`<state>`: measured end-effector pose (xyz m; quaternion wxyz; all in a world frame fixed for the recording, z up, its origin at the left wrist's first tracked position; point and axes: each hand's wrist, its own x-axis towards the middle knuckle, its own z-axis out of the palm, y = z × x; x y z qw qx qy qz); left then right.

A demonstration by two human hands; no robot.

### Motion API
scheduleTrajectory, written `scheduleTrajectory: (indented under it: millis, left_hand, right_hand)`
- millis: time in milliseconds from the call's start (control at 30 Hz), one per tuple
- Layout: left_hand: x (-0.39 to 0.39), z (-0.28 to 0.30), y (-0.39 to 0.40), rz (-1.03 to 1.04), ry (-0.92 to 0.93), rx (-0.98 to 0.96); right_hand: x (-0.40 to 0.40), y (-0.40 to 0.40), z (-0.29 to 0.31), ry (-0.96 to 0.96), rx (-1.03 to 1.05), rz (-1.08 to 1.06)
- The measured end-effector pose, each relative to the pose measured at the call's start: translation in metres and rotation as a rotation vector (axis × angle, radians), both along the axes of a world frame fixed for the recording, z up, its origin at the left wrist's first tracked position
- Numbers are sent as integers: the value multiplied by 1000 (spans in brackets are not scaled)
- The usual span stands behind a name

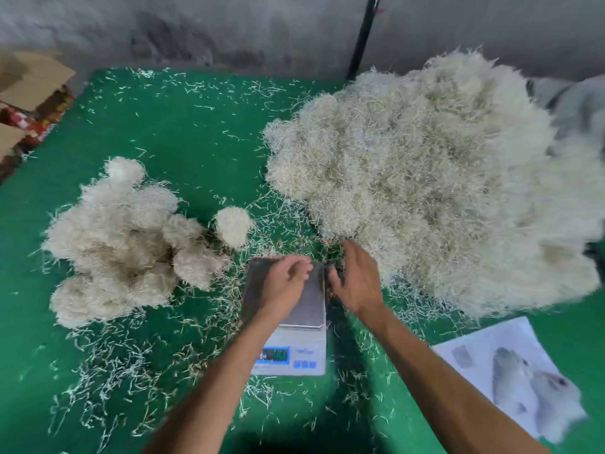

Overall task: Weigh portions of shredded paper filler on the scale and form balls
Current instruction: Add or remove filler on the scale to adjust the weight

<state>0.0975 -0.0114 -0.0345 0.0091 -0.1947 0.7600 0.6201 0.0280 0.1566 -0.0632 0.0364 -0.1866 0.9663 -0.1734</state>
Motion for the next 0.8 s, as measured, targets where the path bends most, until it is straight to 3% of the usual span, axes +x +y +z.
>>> scheduleTrajectory:
  millis: [300, 500, 633, 800]
  left_hand:
    - [-69, -20, 79, -171, -51, -181]
    - [-66, -38, 81, -98, -86, -211]
    - [-53, -35, 71, 124, -111, -103]
    - [-43, -24, 50, 343, -43, -78]
  right_hand:
    - [-76, 67, -36, -33, 250, -24]
    - [-78, 60, -64, -170, 307, 82]
    - [-47, 57, -60, -100, 118, 102]
    - [-30, 20, -3, -44, -184, 87]
